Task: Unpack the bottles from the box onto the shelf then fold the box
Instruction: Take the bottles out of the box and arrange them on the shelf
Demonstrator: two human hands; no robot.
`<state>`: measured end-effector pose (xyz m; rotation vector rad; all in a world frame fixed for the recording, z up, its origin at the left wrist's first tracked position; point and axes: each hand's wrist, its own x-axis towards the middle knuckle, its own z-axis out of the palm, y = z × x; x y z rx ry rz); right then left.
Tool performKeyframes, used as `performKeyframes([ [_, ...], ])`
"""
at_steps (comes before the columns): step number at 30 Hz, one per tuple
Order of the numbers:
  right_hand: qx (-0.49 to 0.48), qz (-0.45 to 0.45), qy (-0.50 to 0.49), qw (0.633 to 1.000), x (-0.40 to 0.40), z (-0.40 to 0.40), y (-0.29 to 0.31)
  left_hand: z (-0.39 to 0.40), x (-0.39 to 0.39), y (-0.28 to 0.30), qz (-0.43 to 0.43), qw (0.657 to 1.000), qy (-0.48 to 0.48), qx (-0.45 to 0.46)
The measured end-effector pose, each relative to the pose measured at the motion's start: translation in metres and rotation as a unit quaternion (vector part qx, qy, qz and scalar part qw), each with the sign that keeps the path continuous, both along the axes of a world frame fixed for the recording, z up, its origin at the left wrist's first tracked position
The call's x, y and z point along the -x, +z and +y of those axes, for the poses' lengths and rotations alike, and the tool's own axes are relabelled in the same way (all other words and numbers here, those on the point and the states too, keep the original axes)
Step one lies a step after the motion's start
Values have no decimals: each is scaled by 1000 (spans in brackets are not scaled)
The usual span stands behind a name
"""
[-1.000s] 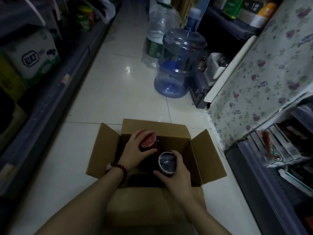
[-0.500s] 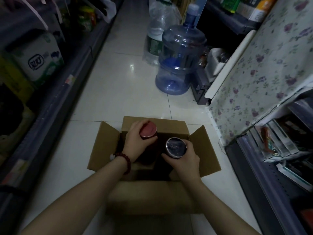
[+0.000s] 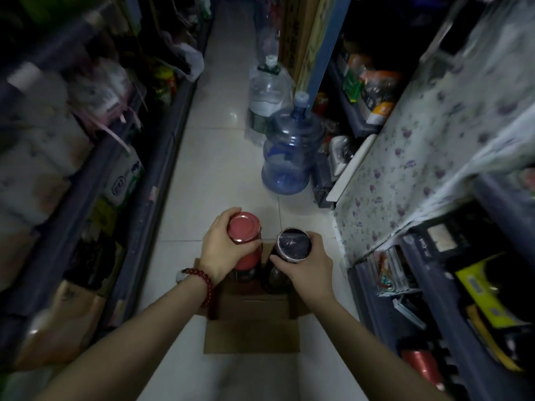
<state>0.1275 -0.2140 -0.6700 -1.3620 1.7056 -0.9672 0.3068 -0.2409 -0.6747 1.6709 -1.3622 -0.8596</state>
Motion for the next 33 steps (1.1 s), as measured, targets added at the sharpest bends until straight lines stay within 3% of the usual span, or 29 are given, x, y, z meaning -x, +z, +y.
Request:
performKeyframes([
  [7, 29, -24, -6, 999, 26, -9, 173, -6, 29, 180, 5, 999, -31, 29],
  [18, 118, -32, -43, 992, 74, -19, 417, -29, 76, 422, 102, 990, -79, 62],
  [26, 203, 12, -143, 969, 96, -5, 539, -33, 97, 542, 133, 973, -127, 137],
  [33, 248, 1, -224, 942, 100, 17, 607, -26, 114, 608, 164, 958, -166, 166],
])
